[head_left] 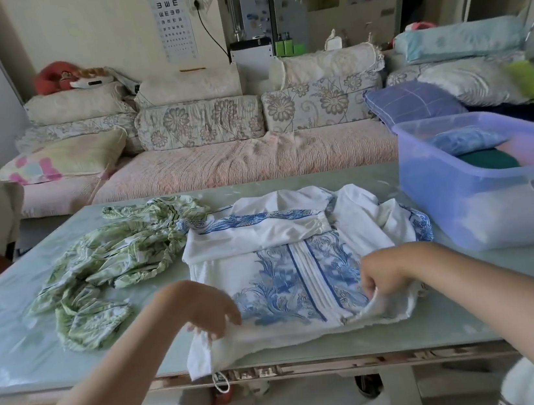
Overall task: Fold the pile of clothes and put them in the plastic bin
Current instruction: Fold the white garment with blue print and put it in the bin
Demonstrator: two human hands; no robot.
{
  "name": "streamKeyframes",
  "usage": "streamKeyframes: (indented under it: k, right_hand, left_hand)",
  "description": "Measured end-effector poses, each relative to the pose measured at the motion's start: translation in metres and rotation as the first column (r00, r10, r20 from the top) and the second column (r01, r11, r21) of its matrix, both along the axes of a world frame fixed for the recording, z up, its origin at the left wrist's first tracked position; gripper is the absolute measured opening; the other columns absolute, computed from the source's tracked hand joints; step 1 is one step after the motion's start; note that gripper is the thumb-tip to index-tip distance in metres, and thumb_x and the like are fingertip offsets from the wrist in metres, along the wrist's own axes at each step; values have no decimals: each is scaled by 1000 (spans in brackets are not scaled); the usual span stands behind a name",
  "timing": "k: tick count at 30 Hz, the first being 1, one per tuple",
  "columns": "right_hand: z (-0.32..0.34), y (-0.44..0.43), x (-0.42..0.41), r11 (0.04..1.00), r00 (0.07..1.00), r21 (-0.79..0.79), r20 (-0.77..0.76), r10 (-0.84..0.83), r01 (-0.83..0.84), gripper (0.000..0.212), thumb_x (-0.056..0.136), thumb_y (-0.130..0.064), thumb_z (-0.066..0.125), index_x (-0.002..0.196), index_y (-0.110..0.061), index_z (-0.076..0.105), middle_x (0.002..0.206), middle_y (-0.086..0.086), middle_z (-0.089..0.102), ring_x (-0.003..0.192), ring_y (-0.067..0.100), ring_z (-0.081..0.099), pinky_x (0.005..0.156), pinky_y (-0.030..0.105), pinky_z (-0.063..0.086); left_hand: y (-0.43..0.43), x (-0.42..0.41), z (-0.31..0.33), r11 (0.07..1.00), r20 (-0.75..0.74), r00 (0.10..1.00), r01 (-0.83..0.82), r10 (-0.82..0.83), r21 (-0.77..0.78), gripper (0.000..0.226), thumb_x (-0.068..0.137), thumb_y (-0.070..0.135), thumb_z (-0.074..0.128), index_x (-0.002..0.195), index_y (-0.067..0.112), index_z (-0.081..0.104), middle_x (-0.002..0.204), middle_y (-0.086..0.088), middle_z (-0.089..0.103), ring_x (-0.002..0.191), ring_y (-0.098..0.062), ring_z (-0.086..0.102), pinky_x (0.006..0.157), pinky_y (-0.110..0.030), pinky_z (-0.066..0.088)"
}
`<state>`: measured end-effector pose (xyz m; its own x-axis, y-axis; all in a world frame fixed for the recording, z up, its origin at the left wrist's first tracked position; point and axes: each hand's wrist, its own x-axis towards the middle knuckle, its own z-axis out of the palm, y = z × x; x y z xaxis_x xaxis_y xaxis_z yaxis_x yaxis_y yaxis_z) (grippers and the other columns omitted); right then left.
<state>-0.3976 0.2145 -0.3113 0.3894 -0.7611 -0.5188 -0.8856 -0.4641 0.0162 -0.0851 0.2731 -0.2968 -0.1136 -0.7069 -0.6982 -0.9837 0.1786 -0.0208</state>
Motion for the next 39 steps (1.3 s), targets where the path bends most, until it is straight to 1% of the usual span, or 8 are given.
streamKeyframes:
  k: [4, 6, 9, 13, 19, 31, 37, 39]
  right_hand:
    - [1, 5, -9, 896, 960, 346, -102, -261, 280, 19, 83, -20, 60, 76, -15, 77, 74, 1, 72, 52, 15, 57, 46, 24, 40]
    - [2, 2, -11, 863, 919, 373, 59, -389, 341, 25, 78, -18, 53, 71, -11, 76, 70, 6, 72, 50, 22, 58, 46, 27, 41]
    - [-2, -7, -11, 949, 876, 82, 369, -312, 303, 20, 84, -22, 53, 74, -18, 70, 79, 1, 70, 63, 18, 59, 60, 28, 46]
    - [-6, -22, -17, 926, 875, -184, 429, -225, 329, 23, 92, -22, 49, 101, -31, 68, 101, -14, 60, 94, 13, 60, 78, 29, 49]
    - [-5, -70, -68, 779, 856, -398, 396, -331, 485, 30, 92, -16, 51, 121, -22, 57, 135, 4, 52, 118, 27, 55, 86, 33, 45]
    - [-38, -132, -99, 798, 835, -264, 69, -545, 542, 63, 93, -11, 54, 149, 6, 30, 147, 19, 44, 127, 32, 54, 99, 37, 47]
    - [-39, -139, -110, 811, 815, -195, 332, -475, 552, 42, 96, -10, 48, 138, -9, 47, 138, 10, 53, 122, 30, 56, 93, 30, 46]
    - [-34, -142, -113, 749, 669, -117, 551, -498, 653, 44, 97, -14, 45, 141, -18, 46, 143, 7, 50, 125, 29, 53, 97, 29, 45]
  left_hand:
    - [5, -11, -2, 936, 36, 990, -141, 137, 322, 14, 86, 40, 66, 99, 38, 69, 92, 12, 68, 74, -8, 64, 62, -24, 35]
    - [-5, -18, -3, 972, -126, 980, -125, 152, 199, 16, 89, 44, 61, 86, 32, 71, 86, 12, 67, 69, -9, 63, 57, -22, 34]
    - [-23, -32, -11, 959, -407, 913, -145, 35, -243, 14, 94, 32, 55, 85, 27, 65, 84, 10, 64, 76, -13, 64, 69, -25, 47]
    - [-44, -59, -24, 874, -412, 904, -107, -113, -475, 23, 93, 25, 54, 113, 33, 62, 114, 8, 64, 99, -14, 60, 85, -29, 49]
    - [-84, -104, -31, 776, -372, 891, -36, -261, -630, 39, 96, 23, 54, 135, 30, 51, 137, 2, 54, 122, -18, 51, 100, -32, 42]
    - [-189, -255, -61, 769, -338, 867, 78, -367, -634, 61, 99, 43, 46, 154, 31, 22, 163, 0, 13, 150, -21, 6, 119, -50, 16]
    - [-204, -262, -77, 854, -276, 913, 128, -300, -504, 58, 98, 46, 41, 151, 28, 26, 161, 0, 17, 149, -26, 10, 117, -52, 14]
    - [-205, -261, -77, 817, -342, 887, 65, -310, -572, 46, 95, 44, 43, 137, 25, 46, 149, -4, 38, 140, -31, 28, 112, -51, 25]
